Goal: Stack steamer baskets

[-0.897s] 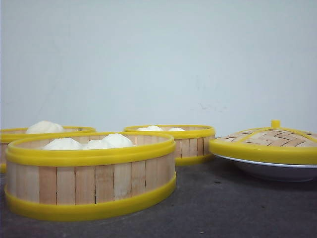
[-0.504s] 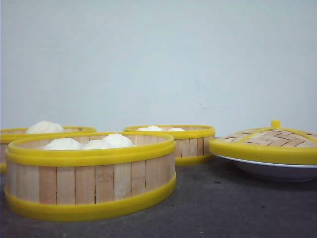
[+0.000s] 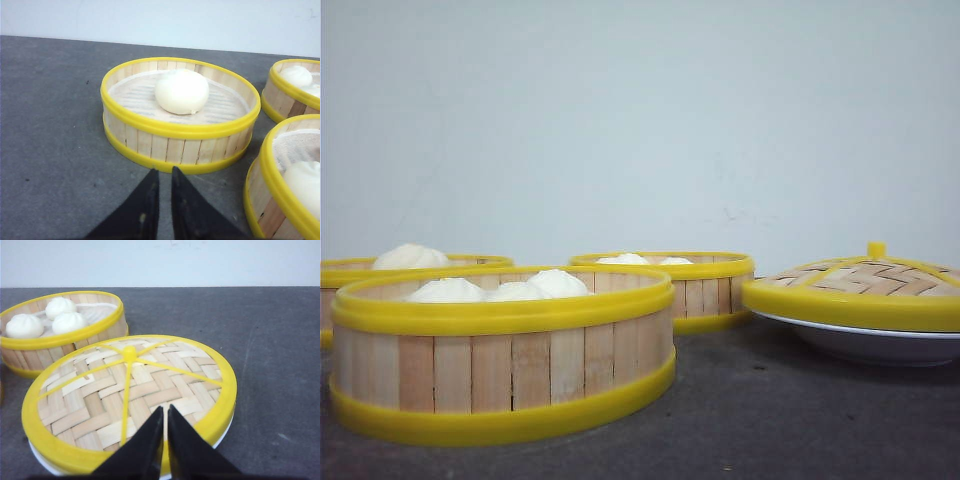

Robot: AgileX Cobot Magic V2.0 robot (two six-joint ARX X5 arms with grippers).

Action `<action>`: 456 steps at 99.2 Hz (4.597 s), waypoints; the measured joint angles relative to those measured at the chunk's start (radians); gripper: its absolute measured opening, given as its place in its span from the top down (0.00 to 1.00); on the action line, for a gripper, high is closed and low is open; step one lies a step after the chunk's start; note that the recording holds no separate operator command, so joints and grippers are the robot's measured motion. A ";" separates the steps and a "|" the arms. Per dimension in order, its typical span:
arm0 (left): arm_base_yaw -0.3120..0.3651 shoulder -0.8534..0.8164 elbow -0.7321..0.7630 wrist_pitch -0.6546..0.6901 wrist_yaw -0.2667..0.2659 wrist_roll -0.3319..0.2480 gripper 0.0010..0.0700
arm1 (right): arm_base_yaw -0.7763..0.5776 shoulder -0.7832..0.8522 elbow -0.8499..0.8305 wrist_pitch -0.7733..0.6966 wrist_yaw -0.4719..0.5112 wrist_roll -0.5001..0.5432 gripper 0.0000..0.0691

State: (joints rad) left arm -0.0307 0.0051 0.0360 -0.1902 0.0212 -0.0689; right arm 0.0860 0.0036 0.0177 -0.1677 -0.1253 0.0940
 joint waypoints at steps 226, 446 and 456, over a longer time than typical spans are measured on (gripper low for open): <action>0.000 0.156 0.374 0.005 0.011 -0.094 0.99 | 0.000 0.217 0.450 -0.132 0.040 0.183 0.99; 0.000 0.781 0.797 -0.421 0.139 0.001 0.50 | 0.211 2.024 1.543 -0.284 0.048 0.012 0.27; 0.000 0.781 0.797 -0.421 0.138 0.001 0.50 | 0.211 2.049 1.544 -0.269 0.051 0.018 0.46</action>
State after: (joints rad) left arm -0.0311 0.7864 0.8326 -0.6113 0.1596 -0.0681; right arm 0.2966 2.0525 1.5620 -0.4362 -0.0746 0.1116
